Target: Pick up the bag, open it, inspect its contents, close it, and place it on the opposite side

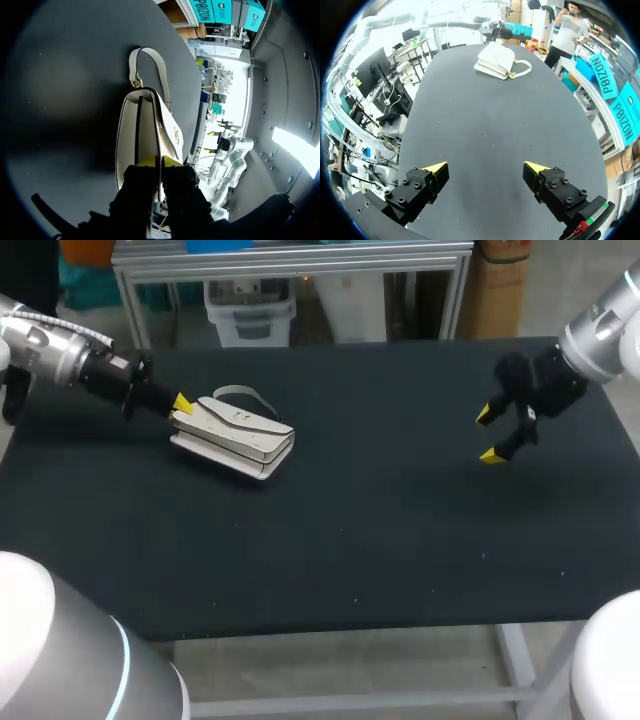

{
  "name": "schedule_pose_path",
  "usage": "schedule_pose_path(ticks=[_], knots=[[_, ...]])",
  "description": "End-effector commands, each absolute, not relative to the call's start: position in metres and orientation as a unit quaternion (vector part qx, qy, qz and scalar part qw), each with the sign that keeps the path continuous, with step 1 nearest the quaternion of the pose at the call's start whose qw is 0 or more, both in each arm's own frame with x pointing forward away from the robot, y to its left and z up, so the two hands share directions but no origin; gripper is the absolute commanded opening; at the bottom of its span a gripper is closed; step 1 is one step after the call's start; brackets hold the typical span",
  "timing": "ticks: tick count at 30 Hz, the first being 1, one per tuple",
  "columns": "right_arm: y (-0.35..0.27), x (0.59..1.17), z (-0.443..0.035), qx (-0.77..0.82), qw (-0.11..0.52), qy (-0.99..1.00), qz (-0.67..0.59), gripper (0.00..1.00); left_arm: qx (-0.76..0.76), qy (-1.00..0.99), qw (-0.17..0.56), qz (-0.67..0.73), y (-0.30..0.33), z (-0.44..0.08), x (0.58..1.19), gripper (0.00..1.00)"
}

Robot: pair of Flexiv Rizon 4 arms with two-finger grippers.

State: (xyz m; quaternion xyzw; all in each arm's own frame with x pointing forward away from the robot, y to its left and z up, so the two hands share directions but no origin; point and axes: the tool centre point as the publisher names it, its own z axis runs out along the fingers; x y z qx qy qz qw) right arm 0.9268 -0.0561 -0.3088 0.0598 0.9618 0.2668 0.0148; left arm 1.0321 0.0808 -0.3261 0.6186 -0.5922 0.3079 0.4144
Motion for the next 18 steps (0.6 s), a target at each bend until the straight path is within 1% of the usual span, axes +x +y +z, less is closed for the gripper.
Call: schedule_pose_path(ticks=[1,4,5,6,9,12,14,15,16,17,18], knots=[[-0.056,0.927,-0.309,0.059,0.015,0.962,0.268,1.00,0.649,-0.567,0.365,0.352,0.079,-0.325,1.027,0.00],[-0.056,0.927,-0.309,0.059,0.015,0.962,0.268,1.00,0.649,-0.567,0.365,0.352,0.079,-0.325,1.027,0.00],[-0.056,0.927,-0.309,0.059,0.015,0.962,0.268,1.00,0.641,-0.570,0.376,0.350,0.079,-0.325,1.024,0.00],[-0.056,0.927,-0.309,0.059,0.015,0.962,0.268,1.00,0.646,-0.572,0.361,0.354,0.079,-0.326,1.021,0.00],[-0.056,0.927,-0.309,0.059,0.015,0.962,0.268,1.00,0.657,-0.556,0.346,0.372,0.079,-0.329,1.011,0.00],[-0.056,0.927,-0.309,0.059,0.015,0.962,0.268,1.00,0.665,-0.534,0.339,0.398,0.080,-0.332,1.001,0.15],[-0.056,0.927,-0.309,0.059,0.015,0.962,0.268,1.00,0.669,-0.522,0.330,0.413,0.080,-0.335,0.996,0.18],[-0.056,0.927,-0.309,0.059,0.015,0.962,0.268,1.00,0.665,-0.520,0.337,0.418,0.080,-0.336,0.995,0.24],[-0.056,0.927,-0.309,0.059,0.015,0.962,0.268,1.00,0.665,-0.520,0.337,0.417,0.080,-0.336,0.993,0.32],[-0.056,0.927,-0.309,0.059,0.015,0.962,0.268,1.00,0.665,-0.523,0.332,0.417,0.079,-0.337,0.990,0.44],[-0.056,0.927,-0.309,0.059,0.015,0.962,0.268,1.00,0.663,-0.526,0.336,0.413,0.079,-0.337,0.989,0.58]])
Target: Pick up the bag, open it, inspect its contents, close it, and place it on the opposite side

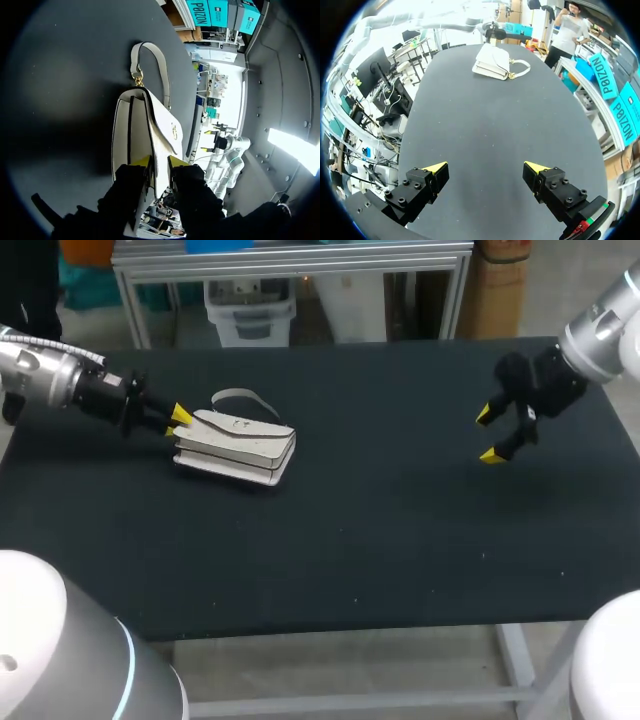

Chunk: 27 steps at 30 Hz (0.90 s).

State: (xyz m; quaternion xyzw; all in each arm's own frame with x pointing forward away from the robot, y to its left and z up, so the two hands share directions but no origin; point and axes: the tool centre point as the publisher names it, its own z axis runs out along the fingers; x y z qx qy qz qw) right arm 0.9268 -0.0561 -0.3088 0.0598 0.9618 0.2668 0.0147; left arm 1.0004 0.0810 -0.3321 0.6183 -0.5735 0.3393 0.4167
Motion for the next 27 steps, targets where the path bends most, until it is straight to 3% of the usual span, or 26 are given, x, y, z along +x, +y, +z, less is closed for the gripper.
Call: schedule_pose_path(ticks=[1,2,7,9,12,14,21,27], knots=[[-0.056,0.927,-0.309,0.059,0.015,0.962,0.268,1.00,0.666,-0.524,0.333,0.414,0.078,-0.338,0.987,0.74],[-0.056,0.927,-0.309,0.059,0.015,0.962,0.268,1.00,0.666,-0.528,0.330,0.412,0.077,-0.339,0.986,0.81],[-0.056,0.927,-0.309,0.059,0.015,0.962,0.268,1.00,0.672,-0.526,0.323,0.408,0.089,-0.335,0.986,0.87],[-0.056,0.927,-0.309,0.059,0.015,0.962,0.268,1.00,0.667,-0.542,0.313,0.405,0.096,-0.329,0.985,0.80],[-0.056,0.927,-0.309,0.059,0.015,0.962,0.268,1.00,0.657,-0.566,0.303,0.396,0.103,-0.322,0.988,0.76],[-0.056,0.927,-0.309,0.059,0.015,0.962,0.268,1.00,0.651,-0.584,0.304,0.377,0.109,-0.320,0.995,0.63],[-0.056,0.927,-0.309,0.059,0.015,0.962,0.268,1.00,0.598,-0.667,0.334,0.292,0.106,-0.328,1.014,0.60],[-0.056,0.927,-0.309,0.059,0.015,0.962,0.268,1.00,0.559,-0.714,0.344,0.244,0.098,-0.338,1.017,0.50]])
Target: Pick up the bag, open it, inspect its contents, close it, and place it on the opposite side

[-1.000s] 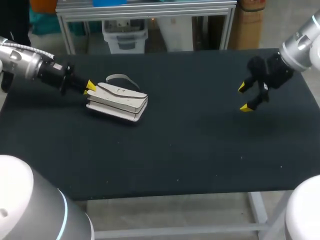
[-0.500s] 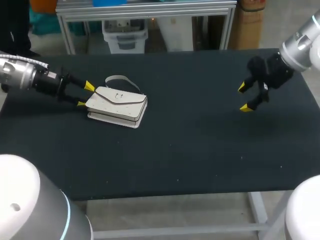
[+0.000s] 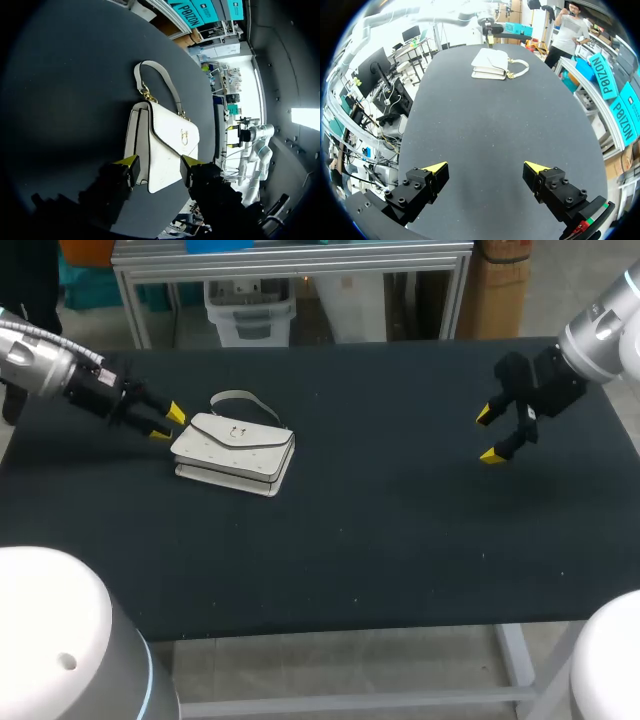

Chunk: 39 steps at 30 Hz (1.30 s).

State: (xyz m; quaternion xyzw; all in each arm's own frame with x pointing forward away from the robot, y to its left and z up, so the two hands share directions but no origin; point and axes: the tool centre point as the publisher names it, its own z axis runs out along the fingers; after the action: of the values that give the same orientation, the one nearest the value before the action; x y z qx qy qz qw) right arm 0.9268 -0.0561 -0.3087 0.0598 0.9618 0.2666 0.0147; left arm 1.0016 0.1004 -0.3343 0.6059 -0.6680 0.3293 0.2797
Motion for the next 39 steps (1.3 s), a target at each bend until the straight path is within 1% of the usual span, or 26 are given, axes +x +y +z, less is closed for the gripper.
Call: schedule_pose_path(ticks=[1,3,4,8,10,17,18,21,22,23,24,25,29,32,34,36,37,39], knots=[[-0.056,0.927,-0.309,0.059,0.015,0.962,0.268,1.00,0.554,-0.718,0.346,0.240,0.097,-0.339,1.017,0.49],[-0.056,0.927,-0.309,0.059,0.015,0.962,0.268,1.00,0.550,-0.724,0.347,0.231,0.097,-0.342,1.018,0.56],[-0.056,0.927,-0.309,0.059,0.015,0.962,0.268,1.00,0.548,-0.722,0.354,0.231,0.097,-0.344,1.019,0.56],[-0.056,0.927,-0.309,0.059,0.015,0.962,0.268,1.00,0.541,-0.723,0.371,0.220,0.099,-0.348,1.019,0.53],[-0.056,0.927,-0.309,0.059,0.015,0.962,0.268,1.00,0.540,-0.722,0.378,0.212,0.101,-0.350,1.017,0.48],[-0.056,0.927,-0.309,0.059,0.015,0.962,0.268,1.00,0.530,-0.727,0.396,0.184,0.095,-0.353,1.004,0.40],[-0.056,0.927,-0.309,0.059,0.015,0.962,0.268,1.00,0.534,-0.729,0.391,0.179,0.092,-0.354,1.002,0.37],[-0.056,0.927,-0.309,0.059,0.015,0.962,0.268,1.00,0.540,-0.728,0.384,0.175,0.086,-0.354,0.997,0.34],[-0.056,0.927,-0.309,0.059,0.015,0.962,0.268,1.00,0.546,-0.726,0.380,0.173,0.083,-0.355,0.996,0.30],[-0.056,0.927,-0.309,0.059,0.015,0.962,0.268,1.00,0.546,-0.725,0.382,0.173,0.081,-0.356,0.996,0.22],[-0.056,0.927,-0.309,0.059,0.015,0.962,0.268,1.00,0.547,-0.726,0.379,0.173,0.079,-0.357,0.995,0.13],[-0.056,0.927,-0.309,0.059,0.015,0.962,0.268,1.00,0.558,-0.723,0.369,0.175,0.078,-0.358,0.994,0.00],[-0.056,0.927,-0.309,0.059,0.015,0.962,0.268,1.00,0.572,-0.709,0.359,0.200,0.075,-0.356,0.990,0.00],[-0.056,0.927,-0.309,0.059,0.015,0.962,0.268,1.00,0.587,-0.687,0.350,0.246,0.073,-0.351,0.984,0.00],[-0.056,0.927,-0.309,0.059,0.015,0.962,0.268,1.00,0.592,-0.667,0.357,0.277,0.071,-0.347,0.981,0.00],[-0.056,0.927,-0.309,0.059,0.015,0.962,0.268,1.00,0.609,-0.653,0.335,0.301,0.065,-0.347,0.978,0.00],[-0.056,0.927,-0.309,0.059,0.015,0.962,0.268,1.00,0.607,-0.647,0.340,0.312,0.063,-0.346,0.977,0.00],[-0.056,0.927,-0.309,0.059,0.015,0.962,0.268,1.00,0.621,-0.632,0.321,0.335,0.058,-0.345,0.976,0.00]])
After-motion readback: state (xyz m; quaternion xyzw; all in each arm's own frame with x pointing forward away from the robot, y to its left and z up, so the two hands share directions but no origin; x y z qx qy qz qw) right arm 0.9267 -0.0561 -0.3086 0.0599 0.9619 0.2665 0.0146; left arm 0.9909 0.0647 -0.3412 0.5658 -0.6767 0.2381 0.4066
